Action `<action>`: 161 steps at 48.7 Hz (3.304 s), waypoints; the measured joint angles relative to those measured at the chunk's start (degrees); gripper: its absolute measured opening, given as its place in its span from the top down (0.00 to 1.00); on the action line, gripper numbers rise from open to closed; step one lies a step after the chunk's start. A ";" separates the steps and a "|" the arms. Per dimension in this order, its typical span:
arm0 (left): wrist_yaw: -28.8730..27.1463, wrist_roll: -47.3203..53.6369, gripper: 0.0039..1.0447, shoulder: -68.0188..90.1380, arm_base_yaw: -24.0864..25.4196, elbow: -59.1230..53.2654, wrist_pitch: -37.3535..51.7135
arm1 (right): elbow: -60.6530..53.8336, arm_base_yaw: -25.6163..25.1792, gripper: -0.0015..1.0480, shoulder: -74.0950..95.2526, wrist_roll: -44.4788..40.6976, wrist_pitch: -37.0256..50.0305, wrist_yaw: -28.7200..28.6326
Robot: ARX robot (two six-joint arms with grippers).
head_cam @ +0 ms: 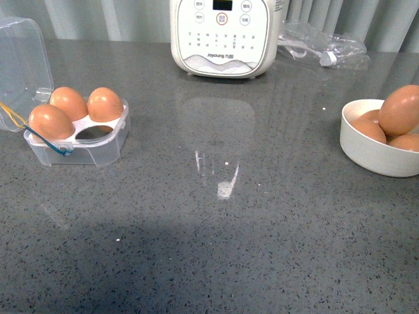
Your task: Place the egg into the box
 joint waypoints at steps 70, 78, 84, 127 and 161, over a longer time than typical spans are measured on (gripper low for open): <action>0.00 0.00 0.06 0.00 0.00 0.00 0.00 | 11.72 3.43 0.16 21.49 2.58 6.36 2.51; 0.00 0.00 0.06 0.00 0.00 0.00 0.00 | 12.04 3.87 0.38 22.43 2.86 6.14 3.19; 0.00 0.00 0.06 0.00 0.00 0.00 0.00 | 12.24 4.57 0.58 22.56 3.08 5.73 3.43; 0.00 0.00 0.06 0.00 0.00 0.00 0.00 | 28.50 32.61 0.60 27.08 10.82 6.27 -3.80; 0.00 0.00 0.06 0.00 0.00 0.00 0.00 | 40.61 35.30 0.60 39.89 7.87 0.50 -13.51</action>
